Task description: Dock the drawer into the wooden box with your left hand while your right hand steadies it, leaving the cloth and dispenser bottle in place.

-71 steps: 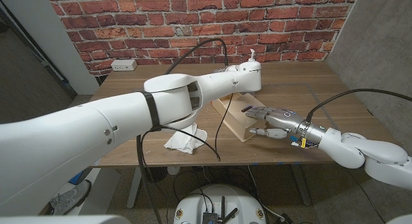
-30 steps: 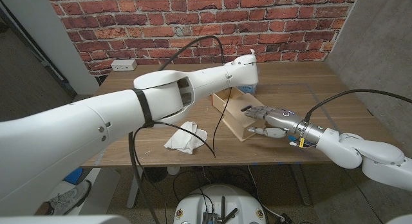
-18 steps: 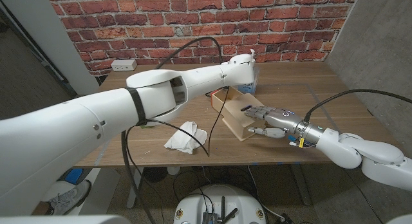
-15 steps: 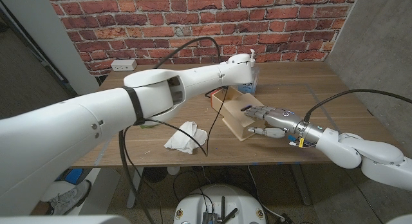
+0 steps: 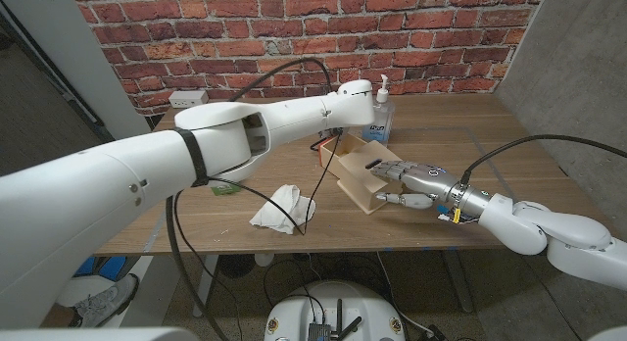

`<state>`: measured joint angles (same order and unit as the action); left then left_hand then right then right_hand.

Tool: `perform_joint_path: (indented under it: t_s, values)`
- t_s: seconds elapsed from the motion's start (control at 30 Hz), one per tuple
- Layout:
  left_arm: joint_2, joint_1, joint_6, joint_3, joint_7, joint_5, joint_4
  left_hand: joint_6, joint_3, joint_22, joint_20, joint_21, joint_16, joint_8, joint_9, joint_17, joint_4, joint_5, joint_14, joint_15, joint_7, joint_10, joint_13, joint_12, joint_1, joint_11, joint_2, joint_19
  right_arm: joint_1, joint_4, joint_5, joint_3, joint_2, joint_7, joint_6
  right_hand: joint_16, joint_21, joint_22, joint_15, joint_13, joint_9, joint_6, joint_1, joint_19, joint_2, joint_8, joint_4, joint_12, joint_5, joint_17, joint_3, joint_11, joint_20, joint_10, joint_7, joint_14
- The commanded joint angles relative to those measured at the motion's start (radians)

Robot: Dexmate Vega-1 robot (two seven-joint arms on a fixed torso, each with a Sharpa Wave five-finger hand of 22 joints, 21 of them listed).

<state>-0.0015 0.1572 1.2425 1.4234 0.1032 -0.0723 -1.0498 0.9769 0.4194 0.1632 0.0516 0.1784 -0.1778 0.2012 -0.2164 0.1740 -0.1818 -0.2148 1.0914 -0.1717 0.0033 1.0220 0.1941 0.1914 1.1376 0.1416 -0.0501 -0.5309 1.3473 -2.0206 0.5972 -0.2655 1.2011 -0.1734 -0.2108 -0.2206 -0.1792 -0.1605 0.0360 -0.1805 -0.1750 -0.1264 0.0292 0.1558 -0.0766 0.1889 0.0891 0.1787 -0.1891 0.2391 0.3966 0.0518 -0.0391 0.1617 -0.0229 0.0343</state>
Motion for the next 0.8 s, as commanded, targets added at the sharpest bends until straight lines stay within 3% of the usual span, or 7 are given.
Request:
perform_joint_path:
  t_s: [0.03, 0.43, 0.8]
  values:
    - [-0.005, 0.016, -0.118, 0.020, 0.062, 0.017, 0.034, 0.002, 0.003, 0.001, 0.133, 0.001, -0.007, 0.002, -0.001, 0.004, 0.007, -0.003, 0.025, -0.072, -0.006, 0.045, 0.002, 0.002, 0.067, 0.058, -0.079, 0.007, 0.005, -0.003, 0.003, -0.005, -0.003, -0.016, 0.011, -0.001, -0.007, -0.004, 0.029, 0.000, -0.002, -0.001, -0.004, 0.011, -0.042, -0.001, 0.003, 0.007, 0.002, 0.004, 0.004, 0.000, -0.077, 0.000, 0.004, -0.008]
    - [-0.062, 0.009, -0.146, -0.003, 0.085, 0.067, 0.112, 0.001, 0.003, 0.001, 0.132, 0.001, -0.008, 0.003, -0.001, 0.005, 0.007, -0.002, 0.023, -0.072, -0.010, 0.046, 0.002, 0.003, 0.066, 0.060, -0.080, 0.011, 0.012, -0.006, 0.000, -0.006, -0.003, -0.025, 0.021, -0.001, -0.007, -0.004, 0.031, 0.000, -0.002, -0.001, -0.003, 0.012, -0.043, 0.000, 0.003, 0.007, 0.002, 0.005, 0.004, 0.002, -0.075, 0.000, 0.004, -0.009]
    - [-0.054, -0.015, -0.052, -0.026, 0.059, 0.082, 0.038, -0.001, 0.001, 0.001, 0.131, 0.002, -0.010, 0.003, -0.001, 0.006, 0.007, -0.002, 0.023, -0.072, -0.009, 0.044, 0.002, 0.003, 0.064, 0.059, -0.079, 0.013, 0.002, 0.000, -0.001, -0.014, -0.003, -0.026, 0.014, -0.001, -0.007, -0.004, 0.031, 0.000, -0.002, -0.002, -0.004, 0.013, -0.043, 0.000, 0.004, 0.008, 0.002, 0.006, 0.003, 0.004, -0.074, 0.000, 0.003, -0.009]
